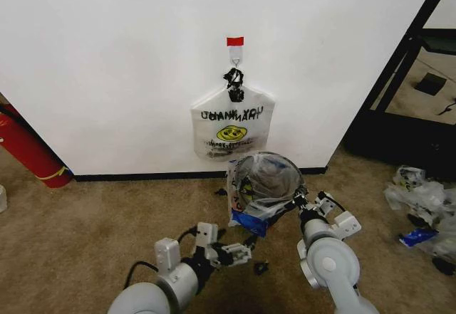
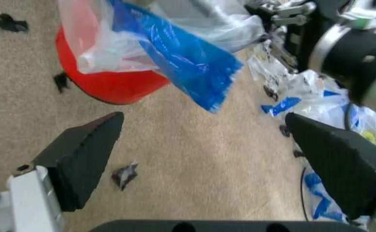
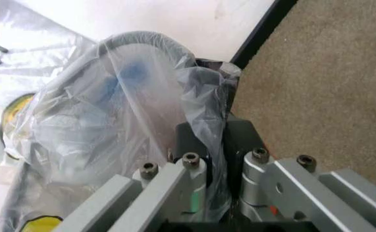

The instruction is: Pick up the garbage bag from the wall and place it over the trash bin.

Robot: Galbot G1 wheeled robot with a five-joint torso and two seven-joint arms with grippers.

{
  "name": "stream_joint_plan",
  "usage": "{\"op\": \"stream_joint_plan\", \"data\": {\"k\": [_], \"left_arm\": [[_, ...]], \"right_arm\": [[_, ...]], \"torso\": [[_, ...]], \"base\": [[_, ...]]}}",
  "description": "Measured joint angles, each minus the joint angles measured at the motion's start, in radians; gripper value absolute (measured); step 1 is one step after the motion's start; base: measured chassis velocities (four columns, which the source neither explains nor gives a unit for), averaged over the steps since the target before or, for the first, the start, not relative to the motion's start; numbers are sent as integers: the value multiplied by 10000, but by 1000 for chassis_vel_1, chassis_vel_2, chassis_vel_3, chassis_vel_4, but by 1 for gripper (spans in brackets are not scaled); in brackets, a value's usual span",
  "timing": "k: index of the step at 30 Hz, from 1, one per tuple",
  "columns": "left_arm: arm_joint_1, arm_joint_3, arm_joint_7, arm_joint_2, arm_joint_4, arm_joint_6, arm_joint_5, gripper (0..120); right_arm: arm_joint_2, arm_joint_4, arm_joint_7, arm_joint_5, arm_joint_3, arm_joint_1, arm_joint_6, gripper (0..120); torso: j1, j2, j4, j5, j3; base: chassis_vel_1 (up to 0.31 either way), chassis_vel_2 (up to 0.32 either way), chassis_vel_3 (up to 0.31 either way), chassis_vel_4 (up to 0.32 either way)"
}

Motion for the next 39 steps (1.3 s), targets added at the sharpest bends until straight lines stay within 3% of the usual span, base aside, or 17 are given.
{"op": "stream_joint_plan", "data": {"k": [7, 13, 17, 19, 22, 29, 39], "left_arm": [[-305, 227, 289, -334, 490, -268, -153, 88], [-623, 635, 489, -807, 1126, -633, 133, 62], [-846, 778, 499, -924, 1297, -697, 172, 56], [-950, 818, 499, -999, 1377, -740, 160, 43], [-971, 840, 495, -1030, 1428, -772, 162, 36], [-821, 1003, 175, -1118, 1703, -801, 734, 4], [-760, 862, 90, -1083, 1688, -855, 807, 0]], "right_arm": [[80, 40, -7, 27, 70, -13, 17, 2], [208, 40, -26, 6, 13, -34, 18, 2], [268, 33, -44, -22, -24, -43, 15, 2], [308, 23, -62, -51, -50, -57, 12, 2], [315, 19, -75, -62, -73, -70, 8, 2], [331, -12, -89, -69, -69, -85, 6, 2], [378, 9, -94, -83, -60, -131, 12, 2]], "torso": [[0, 0, -1, 1, 0], [0, 0, 0, 1, 0], [0, 0, -1, 1, 0], [0, 0, -1, 1, 0], [0, 0, -1, 1, 0], [0, 0, 0, 1, 0], [0, 0, -1, 1, 0]], "base": [[0, 0, 0, 0], [0, 0, 0, 0], [0, 0, 0, 0], [0, 0, 0, 0], [0, 0, 0, 0], [0, 0, 0, 0], [0, 0, 0, 0]]}}
